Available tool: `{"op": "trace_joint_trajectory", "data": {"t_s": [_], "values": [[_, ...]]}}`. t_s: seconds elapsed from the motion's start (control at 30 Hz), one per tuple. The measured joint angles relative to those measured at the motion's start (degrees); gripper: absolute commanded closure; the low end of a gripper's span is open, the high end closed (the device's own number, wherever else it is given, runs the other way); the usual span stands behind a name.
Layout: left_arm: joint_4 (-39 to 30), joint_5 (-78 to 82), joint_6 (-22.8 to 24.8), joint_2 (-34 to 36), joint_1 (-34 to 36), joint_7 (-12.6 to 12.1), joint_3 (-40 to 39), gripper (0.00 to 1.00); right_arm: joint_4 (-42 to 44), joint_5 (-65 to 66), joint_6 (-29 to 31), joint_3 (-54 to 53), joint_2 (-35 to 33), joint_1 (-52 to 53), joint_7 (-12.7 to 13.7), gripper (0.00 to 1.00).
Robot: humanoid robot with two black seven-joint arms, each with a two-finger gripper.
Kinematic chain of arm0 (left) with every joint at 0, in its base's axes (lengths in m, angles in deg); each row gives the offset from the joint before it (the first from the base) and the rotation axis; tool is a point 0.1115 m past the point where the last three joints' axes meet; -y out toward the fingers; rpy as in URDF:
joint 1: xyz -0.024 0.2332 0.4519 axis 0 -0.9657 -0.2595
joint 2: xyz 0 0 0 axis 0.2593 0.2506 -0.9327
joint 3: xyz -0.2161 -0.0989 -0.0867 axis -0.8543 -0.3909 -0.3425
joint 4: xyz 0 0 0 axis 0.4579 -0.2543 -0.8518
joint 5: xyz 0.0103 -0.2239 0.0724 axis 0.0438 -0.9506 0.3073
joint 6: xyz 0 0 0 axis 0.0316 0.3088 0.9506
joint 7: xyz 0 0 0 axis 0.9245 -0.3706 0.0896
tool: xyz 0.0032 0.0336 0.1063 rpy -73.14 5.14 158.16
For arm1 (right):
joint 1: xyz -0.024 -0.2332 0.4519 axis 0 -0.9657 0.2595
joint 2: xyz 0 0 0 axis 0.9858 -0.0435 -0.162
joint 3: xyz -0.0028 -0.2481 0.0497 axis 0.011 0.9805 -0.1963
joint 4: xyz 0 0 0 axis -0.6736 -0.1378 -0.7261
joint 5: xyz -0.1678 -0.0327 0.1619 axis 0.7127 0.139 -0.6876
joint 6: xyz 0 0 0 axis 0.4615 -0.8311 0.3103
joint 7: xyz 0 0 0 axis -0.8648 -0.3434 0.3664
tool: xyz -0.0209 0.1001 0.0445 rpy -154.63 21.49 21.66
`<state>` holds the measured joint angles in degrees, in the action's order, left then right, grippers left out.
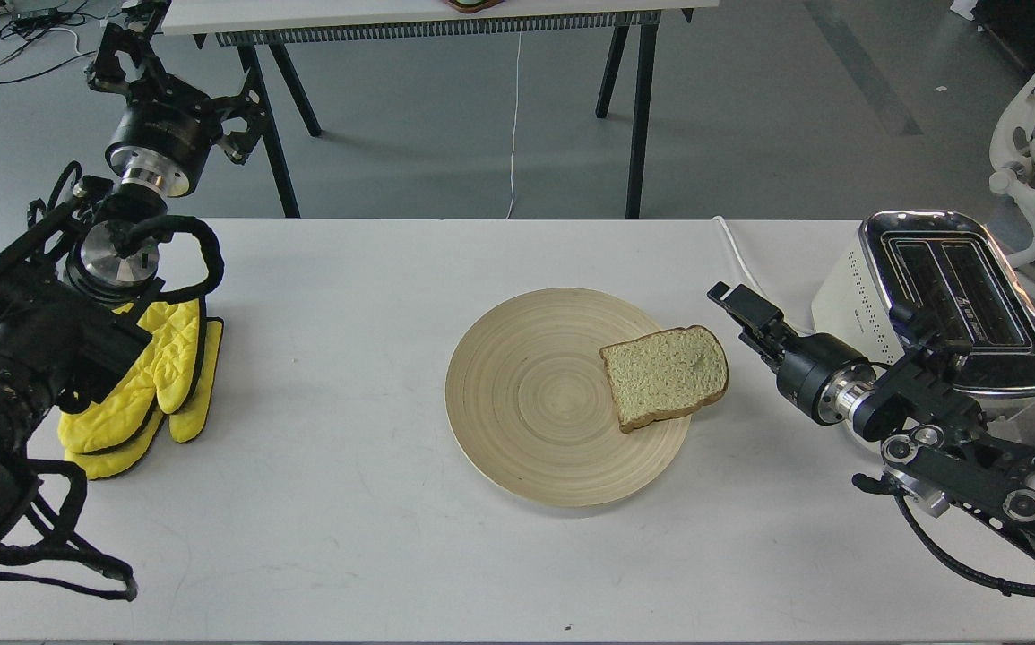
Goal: Put bread in toaster with right arm
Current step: 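Close the right gripper on the edge of the bread slice, then lift the bread slice with the right gripper up above the toaster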
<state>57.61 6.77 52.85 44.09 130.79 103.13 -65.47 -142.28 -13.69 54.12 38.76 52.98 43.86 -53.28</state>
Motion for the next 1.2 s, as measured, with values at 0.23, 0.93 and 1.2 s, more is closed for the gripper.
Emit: {"op": "trace_joint_trajectory", "data": {"t_s": [0.23,0.93,1.2], "values": [[0.0,0.0,0.0,0.0,-0.1,0.0,0.0,0.00,3.9,0.0,-0.3,4.0,2.9,-0.1,0.3,0.35],[0.0,0.0,0.0,0.0,0.0,0.0,-0.1,0.00,4.3,-0.4,-0.2,6.0,4.0,1.9,0.3,0.99],[0.0,0.0,0.0,0.0,0.0,0.0,-0.1,0.00,-6.2,-0.4,-0.1,3.4,-9.2,7.4,0.0,0.98]]}}
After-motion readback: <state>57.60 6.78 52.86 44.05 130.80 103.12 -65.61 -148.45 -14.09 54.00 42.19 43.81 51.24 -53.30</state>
